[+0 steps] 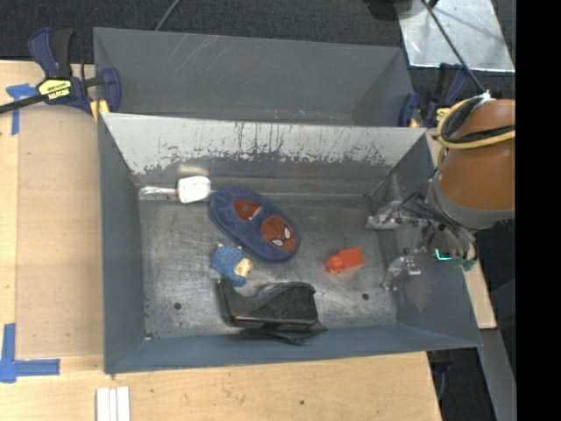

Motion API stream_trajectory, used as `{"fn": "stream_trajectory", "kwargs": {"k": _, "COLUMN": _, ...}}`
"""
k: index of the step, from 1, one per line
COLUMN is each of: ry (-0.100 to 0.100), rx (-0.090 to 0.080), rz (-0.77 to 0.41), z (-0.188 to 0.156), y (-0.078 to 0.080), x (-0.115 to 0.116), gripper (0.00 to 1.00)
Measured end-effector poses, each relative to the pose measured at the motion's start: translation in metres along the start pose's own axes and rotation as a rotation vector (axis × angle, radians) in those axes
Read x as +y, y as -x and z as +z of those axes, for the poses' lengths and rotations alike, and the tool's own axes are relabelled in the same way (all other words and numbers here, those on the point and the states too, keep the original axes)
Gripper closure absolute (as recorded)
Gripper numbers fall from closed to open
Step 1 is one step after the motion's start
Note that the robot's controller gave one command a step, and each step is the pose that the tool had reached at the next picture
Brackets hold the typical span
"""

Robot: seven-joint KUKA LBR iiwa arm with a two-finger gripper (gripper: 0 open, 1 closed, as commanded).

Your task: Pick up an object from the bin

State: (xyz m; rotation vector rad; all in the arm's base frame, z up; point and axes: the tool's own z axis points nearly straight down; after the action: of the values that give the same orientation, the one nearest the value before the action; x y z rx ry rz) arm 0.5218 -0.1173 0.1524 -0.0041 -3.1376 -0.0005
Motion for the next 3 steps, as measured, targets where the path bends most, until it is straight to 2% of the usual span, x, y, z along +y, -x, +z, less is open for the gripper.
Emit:
{"fn": "stream_trajectory", "kwargs": {"k": 1, "ry": -0.004, "rx": -0.01, "rz": -0.088, "z": 0.08, "y": 0.026, "x": 0.066, "gripper": 0.0}}
{"fn": "stream_trajectory", "kwargs": {"k": 2, "ry": -0.004, "rx": -0.031, "rz": -0.085, "z": 0.074, "y": 0.031, "x": 0.066, "gripper": 1.0}}
{"fn": "stream_trajectory", "kwargs": {"k": 3, "ry": -0.004, "rx": -0.014, "rz": -0.462, "z": -0.066, "y": 0.019, "x": 0.079, "gripper": 1.0}}
